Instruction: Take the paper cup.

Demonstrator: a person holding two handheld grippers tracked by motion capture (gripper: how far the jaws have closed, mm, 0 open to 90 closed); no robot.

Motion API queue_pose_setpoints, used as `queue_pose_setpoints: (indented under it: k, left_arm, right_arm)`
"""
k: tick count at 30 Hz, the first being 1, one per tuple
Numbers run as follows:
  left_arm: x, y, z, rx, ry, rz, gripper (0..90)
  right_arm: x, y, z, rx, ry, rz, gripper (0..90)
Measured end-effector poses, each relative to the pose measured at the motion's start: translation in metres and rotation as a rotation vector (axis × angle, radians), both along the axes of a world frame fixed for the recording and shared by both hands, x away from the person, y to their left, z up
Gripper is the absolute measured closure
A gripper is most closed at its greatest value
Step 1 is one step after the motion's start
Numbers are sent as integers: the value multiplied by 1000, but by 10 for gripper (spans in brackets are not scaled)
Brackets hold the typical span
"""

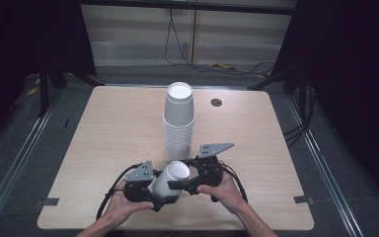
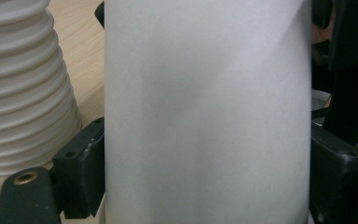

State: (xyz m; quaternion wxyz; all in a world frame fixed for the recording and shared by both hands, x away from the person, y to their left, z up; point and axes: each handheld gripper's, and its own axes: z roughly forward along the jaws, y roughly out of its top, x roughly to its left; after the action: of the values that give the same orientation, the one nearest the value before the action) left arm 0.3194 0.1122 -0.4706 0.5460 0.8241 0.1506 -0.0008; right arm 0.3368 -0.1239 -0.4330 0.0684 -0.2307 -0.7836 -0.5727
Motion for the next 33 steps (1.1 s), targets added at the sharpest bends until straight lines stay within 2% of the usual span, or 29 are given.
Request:
queue_pose_setpoints:
  k: [4, 9, 11, 15, 20, 22, 24, 28, 33]
  left_arm:
    - [-1, 2, 1, -8, -10, 7, 147]
    - [1, 5, 0, 13, 6, 9, 147]
    - [1, 6, 2, 20, 1, 10, 147]
    - [3, 8, 4, 37, 26, 11, 146]
    - [6, 10, 8, 79, 35, 17, 146]
    - [6, 11, 9, 80, 37, 19, 147]
    - [6, 11, 10, 91, 29, 16, 147]
    - [6, 12, 15, 135, 15, 16, 147]
    - [7, 11, 18, 166, 12, 17, 149]
  right_arm:
    - [2, -5, 2, 2, -1, -14, 139]
    - [1, -9, 5, 6, -3, -23, 139]
    - [1, -10, 6, 8, -4, -24, 139]
    - [2, -13, 8, -3, -16, -24, 139]
    - [-1, -14, 13, -58, -47, -8, 140]
    - [-2, -13, 14, -87, -62, -3, 140]
    - [-2, -13, 15, -90, -63, 4, 140]
    - [-3, -14, 15, -139, -77, 39, 139]
    - [-8, -11, 17, -192, -98, 66, 139]
